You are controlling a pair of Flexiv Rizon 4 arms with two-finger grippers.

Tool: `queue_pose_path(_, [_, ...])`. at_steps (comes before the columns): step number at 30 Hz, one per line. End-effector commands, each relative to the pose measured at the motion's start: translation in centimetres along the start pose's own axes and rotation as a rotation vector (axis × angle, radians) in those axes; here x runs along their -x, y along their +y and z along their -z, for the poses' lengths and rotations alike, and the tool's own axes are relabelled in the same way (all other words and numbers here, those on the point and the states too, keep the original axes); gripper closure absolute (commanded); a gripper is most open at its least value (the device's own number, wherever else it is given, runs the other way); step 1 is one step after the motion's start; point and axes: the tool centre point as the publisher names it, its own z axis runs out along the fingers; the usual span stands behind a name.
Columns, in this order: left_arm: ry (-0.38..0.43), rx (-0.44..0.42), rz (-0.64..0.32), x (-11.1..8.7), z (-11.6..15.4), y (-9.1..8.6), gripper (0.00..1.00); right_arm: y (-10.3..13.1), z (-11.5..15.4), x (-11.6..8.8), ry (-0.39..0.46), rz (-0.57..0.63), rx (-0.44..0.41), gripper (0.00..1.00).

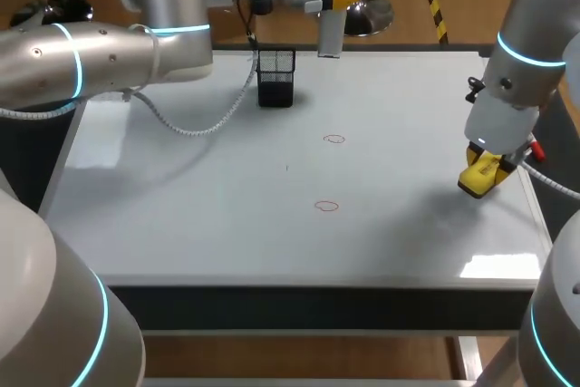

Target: Pick up the inspection probe, press it on each red-marked spot on the whiteboard one by one, put down the probe, pick up the eraser, and wipe off all the red marks.

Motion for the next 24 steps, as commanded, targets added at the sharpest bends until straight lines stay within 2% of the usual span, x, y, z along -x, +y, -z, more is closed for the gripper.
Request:
queue_pose_path(1, [0.001,0.001,0.001,0.1,0.0,-0.1,1.0,-0.3,0.5,2.4,0.019,0.072,-0.003,1.0])
queue_pose_path(13, [0.001,0.001,0.001,0.1,0.0,-0.1,1.0,0.4,2.2,12.1,0.099,0.342,-0.017,1.0])
queue_pose_path(19, [0.001,0.001,0.001,0.1,0.0,-0.1,1.0,1.6,1.9,16.3,0.141,0.46,-0.026,1.0])
queue_pose_path(24, [0.001,0.001,0.001,0.1,0.0,-0.1,1.0,3.2,1.5,19.3,0.142,0.558,-0.017,1.0])
